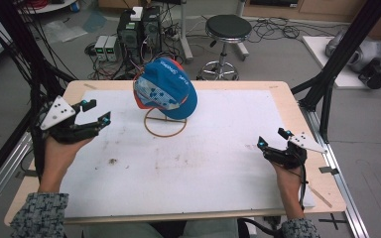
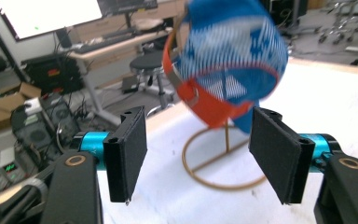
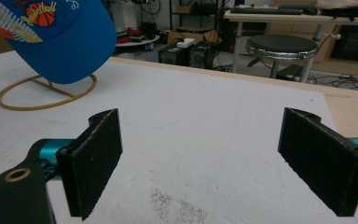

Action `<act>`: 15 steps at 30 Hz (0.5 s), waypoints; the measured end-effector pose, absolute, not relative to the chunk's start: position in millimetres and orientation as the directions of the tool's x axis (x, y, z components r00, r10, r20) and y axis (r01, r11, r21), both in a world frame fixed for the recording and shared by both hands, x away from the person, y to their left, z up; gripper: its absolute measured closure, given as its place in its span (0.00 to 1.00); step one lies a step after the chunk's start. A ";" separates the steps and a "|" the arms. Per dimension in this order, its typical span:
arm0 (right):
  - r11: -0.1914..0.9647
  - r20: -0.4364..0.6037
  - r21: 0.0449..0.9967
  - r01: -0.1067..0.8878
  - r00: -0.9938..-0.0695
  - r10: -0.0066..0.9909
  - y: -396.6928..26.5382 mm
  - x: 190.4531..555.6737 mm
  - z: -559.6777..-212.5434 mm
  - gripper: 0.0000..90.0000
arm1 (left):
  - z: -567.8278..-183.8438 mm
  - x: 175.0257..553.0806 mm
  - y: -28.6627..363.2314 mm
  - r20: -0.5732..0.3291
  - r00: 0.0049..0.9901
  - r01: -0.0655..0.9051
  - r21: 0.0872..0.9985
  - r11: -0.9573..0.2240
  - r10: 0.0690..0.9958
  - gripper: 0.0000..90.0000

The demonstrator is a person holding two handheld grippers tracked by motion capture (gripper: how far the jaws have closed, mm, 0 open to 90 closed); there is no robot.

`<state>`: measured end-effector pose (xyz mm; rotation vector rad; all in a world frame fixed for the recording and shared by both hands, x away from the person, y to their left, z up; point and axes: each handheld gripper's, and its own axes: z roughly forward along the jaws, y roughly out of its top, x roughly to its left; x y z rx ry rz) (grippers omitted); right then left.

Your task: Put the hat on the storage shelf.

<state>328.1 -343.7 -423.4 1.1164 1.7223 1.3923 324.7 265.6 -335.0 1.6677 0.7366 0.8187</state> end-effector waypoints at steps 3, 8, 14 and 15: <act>0.076 0.023 0.974 0.213 -0.427 0.904 -343.8 328.2 -423.5 0.14 | -352.1 318.6 266.3 0.137 0.557 0.082 0.972 -0.218 0.819 0.41; 0.074 0.026 0.973 0.217 -0.425 0.905 -343.6 328.4 -423.7 0.14 | -369.6 316.0 273.0 0.101 0.527 0.128 0.972 -0.196 0.844 0.39; 0.077 0.022 0.974 0.215 -0.425 0.905 -343.3 328.0 -423.4 0.14 | -373.9 317.1 276.9 0.085 0.521 0.137 0.974 -0.181 0.849 0.39; 0.077 0.022 0.974 0.214 -0.426 0.905 -343.6 328.1 -423.4 0.14 | -374.4 317.2 277.0 0.086 0.523 0.138 0.973 -0.184 0.848 0.38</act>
